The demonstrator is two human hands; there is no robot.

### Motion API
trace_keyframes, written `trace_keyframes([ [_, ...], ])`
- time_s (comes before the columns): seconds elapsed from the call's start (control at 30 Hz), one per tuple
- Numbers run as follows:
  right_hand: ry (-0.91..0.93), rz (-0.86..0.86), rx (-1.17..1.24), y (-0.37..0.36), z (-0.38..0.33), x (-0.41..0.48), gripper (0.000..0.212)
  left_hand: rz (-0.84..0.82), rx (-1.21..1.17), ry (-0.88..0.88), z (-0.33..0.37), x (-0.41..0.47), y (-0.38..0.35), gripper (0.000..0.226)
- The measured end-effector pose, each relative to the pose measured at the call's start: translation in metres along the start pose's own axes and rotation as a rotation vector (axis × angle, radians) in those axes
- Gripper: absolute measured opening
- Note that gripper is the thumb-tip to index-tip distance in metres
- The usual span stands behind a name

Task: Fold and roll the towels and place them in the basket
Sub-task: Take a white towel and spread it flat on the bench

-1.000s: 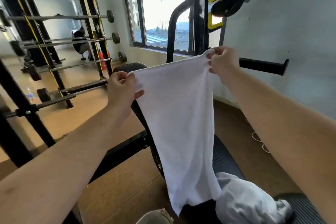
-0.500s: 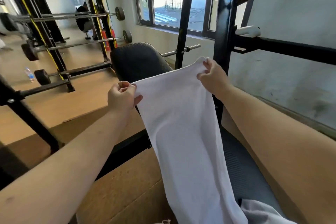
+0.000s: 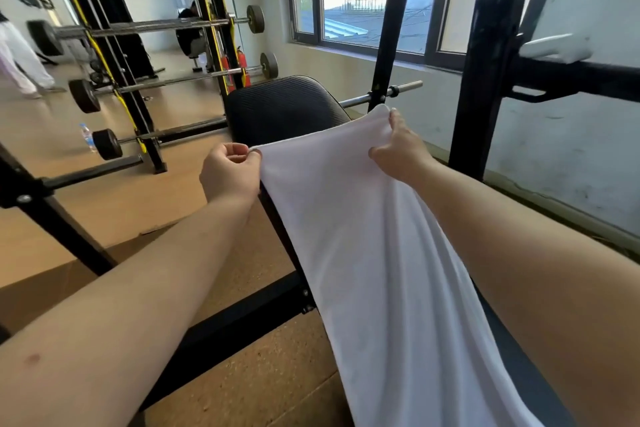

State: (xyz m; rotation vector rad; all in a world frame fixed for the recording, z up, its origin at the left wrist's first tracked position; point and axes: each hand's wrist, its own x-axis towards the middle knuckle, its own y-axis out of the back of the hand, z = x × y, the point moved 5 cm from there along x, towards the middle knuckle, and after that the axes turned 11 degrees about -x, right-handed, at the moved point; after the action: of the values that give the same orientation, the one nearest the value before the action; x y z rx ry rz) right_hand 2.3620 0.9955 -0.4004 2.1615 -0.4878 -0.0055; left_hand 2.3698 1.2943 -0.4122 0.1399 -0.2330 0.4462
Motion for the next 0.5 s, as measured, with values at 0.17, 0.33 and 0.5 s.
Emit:
trace_keyframes([
  [0.17, 0.052, -0.048, 0.032, -0.023, -0.005, 0.014, 0.078, 0.045, 0.109, -0.076, -0.006, 0.022, 0.004, 0.019],
  [0.33, 0.091, -0.068, 0.009, -0.031, 0.0, 0.023, 0.061, 0.01, 0.293, -0.411, 0.005, 0.016, 0.004, 0.012],
  [0.5, 0.151, -0.155, -0.036, -0.044, -0.007, 0.027, 0.073, -0.365, 0.655, -0.838, 0.008, -0.024, -0.032, 0.021],
])
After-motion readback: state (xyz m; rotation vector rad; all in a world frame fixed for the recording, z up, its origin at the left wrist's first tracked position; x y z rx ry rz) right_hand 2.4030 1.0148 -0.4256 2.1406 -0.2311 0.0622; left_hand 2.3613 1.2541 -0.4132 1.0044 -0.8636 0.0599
